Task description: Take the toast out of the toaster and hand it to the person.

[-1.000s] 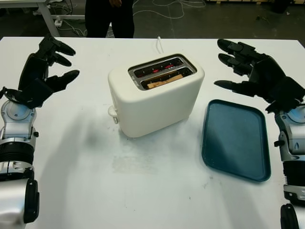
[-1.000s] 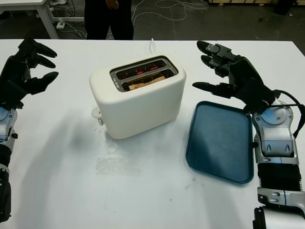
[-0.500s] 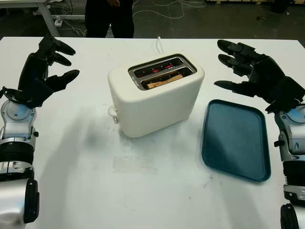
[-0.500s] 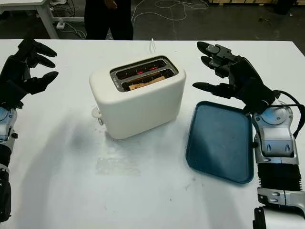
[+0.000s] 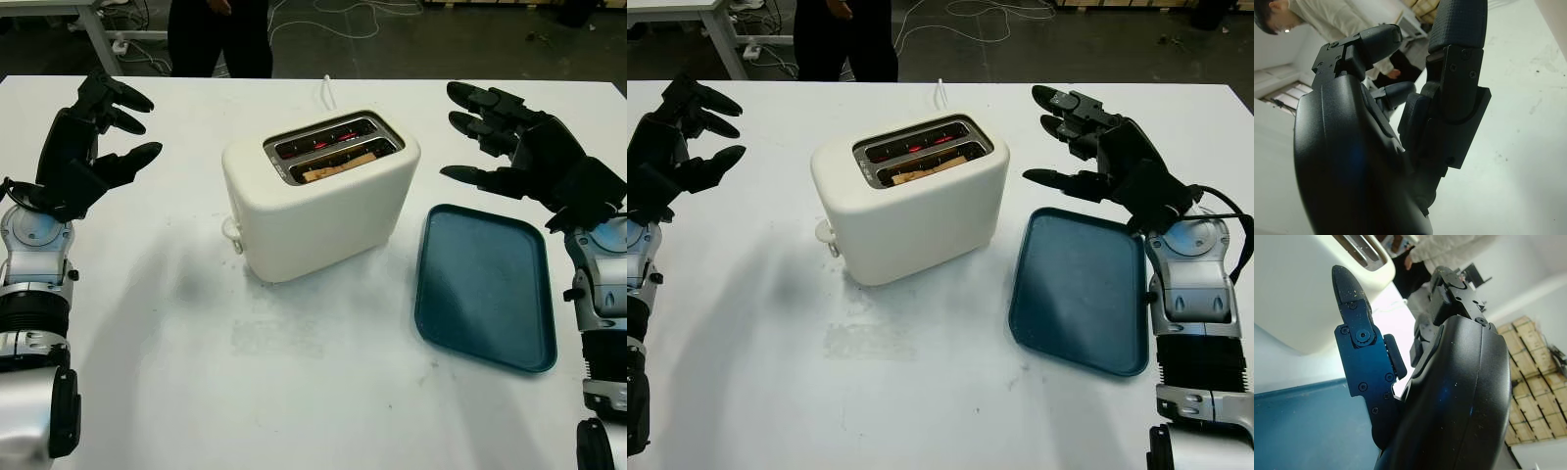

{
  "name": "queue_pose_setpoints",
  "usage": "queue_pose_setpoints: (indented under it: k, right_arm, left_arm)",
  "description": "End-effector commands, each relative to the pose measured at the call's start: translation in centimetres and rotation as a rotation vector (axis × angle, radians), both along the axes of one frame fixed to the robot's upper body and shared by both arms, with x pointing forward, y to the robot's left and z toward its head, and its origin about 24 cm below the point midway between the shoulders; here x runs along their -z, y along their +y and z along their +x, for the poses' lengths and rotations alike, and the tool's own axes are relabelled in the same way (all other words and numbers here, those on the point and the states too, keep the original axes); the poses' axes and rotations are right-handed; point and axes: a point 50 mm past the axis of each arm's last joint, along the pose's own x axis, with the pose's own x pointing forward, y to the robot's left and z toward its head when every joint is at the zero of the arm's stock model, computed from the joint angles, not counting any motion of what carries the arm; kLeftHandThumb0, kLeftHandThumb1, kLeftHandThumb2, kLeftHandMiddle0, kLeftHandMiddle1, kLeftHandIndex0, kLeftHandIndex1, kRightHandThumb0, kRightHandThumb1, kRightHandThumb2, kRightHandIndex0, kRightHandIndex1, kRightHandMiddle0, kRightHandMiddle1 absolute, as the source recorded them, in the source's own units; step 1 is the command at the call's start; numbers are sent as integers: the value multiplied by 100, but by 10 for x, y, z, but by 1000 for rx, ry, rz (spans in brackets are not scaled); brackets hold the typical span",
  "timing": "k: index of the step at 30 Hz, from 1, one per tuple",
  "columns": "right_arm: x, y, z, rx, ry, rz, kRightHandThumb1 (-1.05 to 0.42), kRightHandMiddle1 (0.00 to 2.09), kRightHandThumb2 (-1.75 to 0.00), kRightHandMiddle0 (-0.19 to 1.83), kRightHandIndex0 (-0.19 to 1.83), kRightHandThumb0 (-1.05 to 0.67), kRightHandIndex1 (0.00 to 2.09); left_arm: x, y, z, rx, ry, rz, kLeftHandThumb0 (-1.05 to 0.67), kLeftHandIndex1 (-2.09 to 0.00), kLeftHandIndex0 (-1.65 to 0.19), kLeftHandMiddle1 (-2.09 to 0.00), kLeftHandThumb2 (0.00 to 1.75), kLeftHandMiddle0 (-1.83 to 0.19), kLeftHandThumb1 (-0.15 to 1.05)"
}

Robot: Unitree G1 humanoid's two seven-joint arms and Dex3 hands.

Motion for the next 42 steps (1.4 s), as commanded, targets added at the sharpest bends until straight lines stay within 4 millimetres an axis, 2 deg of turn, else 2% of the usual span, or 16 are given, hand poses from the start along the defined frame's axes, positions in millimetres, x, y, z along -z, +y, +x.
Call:
queue_pose_setpoints:
  k: [1, 7, 14, 20, 26, 42]
  right_arm:
    - [-1, 1, 0, -5, -18, -8, -84, 1, 0, 29, 29, -50, 1]
    - [0, 0, 0, -5, 2, 14, -84, 0, 0, 28, 27, -60, 0]
    - [-1, 2, 0, -12, -19, -3, -84, 1, 0, 28, 28, -47, 1]
    - [-1, 1, -1, -2, -6, -11, -84, 1, 0, 29, 30, -52, 2]
    - [-1, 2, 0, -16, -23, -4, -84, 1, 0, 29, 29, -44, 1]
    - [-3, 1, 1, -8, -13, -11, -83, 0, 0, 29, 29, -50, 1]
  left_arm:
    - [0, 1, -1, 0, -12, -1, -105, -158, -2, -168, 33, 0, 92]
    - [0, 1, -3, -1, -15, -1, -105, -156, -1, -166, 33, 0, 92]
    - [-1, 1, -2, -5, -14, 4, -105, -157, -1, -167, 34, 0, 92]
    - [1, 2, -3, -3, -12, -4, -105, -157, -1, -166, 34, 0, 92]
    - [0, 2, -2, -1, -15, -7, -105, -156, -1, -166, 33, 0, 92]
    - [-1, 2, -2, 1, -17, -17, -105, -155, -2, -166, 32, 0, 92]
